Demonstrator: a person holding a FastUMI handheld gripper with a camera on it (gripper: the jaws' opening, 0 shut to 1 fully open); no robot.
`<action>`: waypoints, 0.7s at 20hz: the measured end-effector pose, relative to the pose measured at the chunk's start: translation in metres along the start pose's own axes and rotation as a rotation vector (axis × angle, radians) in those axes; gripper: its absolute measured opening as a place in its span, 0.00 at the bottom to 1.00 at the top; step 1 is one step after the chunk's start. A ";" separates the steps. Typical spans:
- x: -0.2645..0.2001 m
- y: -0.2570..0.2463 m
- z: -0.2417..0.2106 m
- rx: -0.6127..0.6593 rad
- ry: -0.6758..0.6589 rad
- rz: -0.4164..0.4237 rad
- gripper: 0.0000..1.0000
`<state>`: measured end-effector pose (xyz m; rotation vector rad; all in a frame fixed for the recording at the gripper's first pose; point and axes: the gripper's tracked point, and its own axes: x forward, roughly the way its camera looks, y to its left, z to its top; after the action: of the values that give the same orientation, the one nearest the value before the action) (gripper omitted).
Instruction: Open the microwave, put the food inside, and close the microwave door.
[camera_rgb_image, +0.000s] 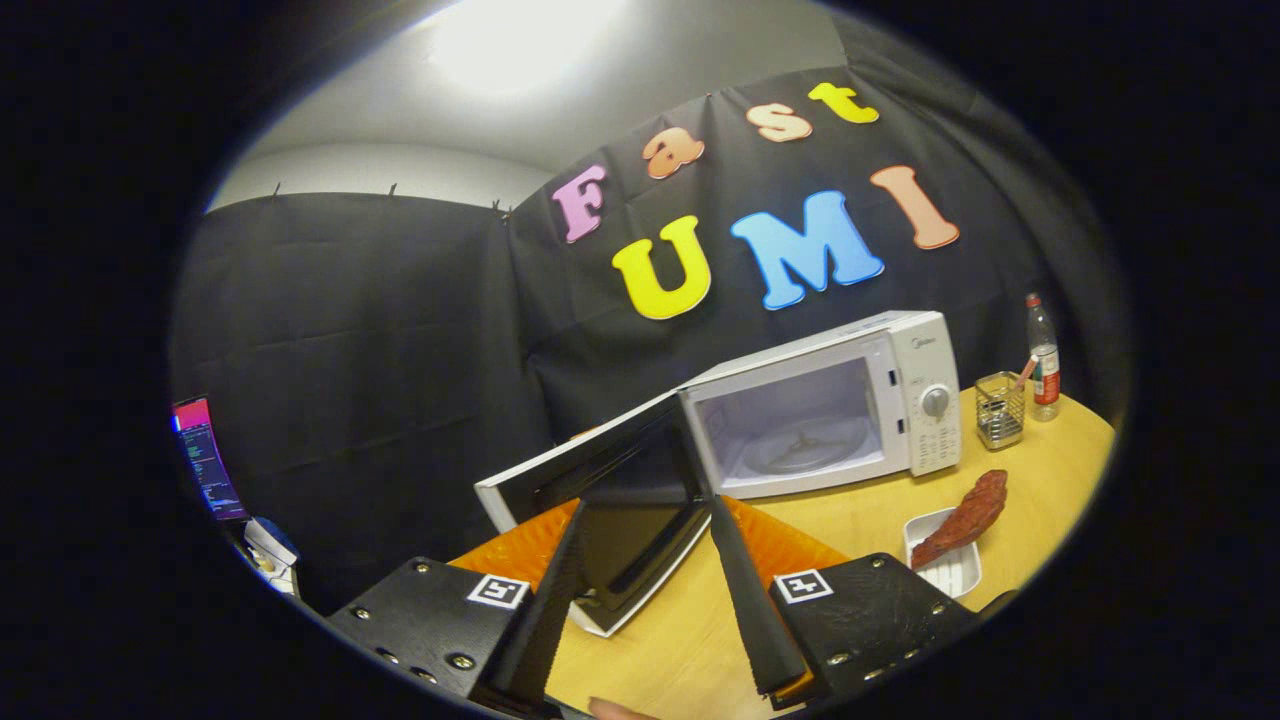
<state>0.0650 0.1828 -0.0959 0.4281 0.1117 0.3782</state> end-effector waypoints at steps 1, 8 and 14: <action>-0.001 -0.012 0.004 0.001 -0.004 -0.015 0.76; -0.003 -0.100 0.007 -0.048 0.015 -0.141 0.98; 0.000 -0.174 0.001 0.095 0.047 -0.253 0.97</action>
<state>0.1230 0.0357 -0.1688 0.4922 0.2273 0.1341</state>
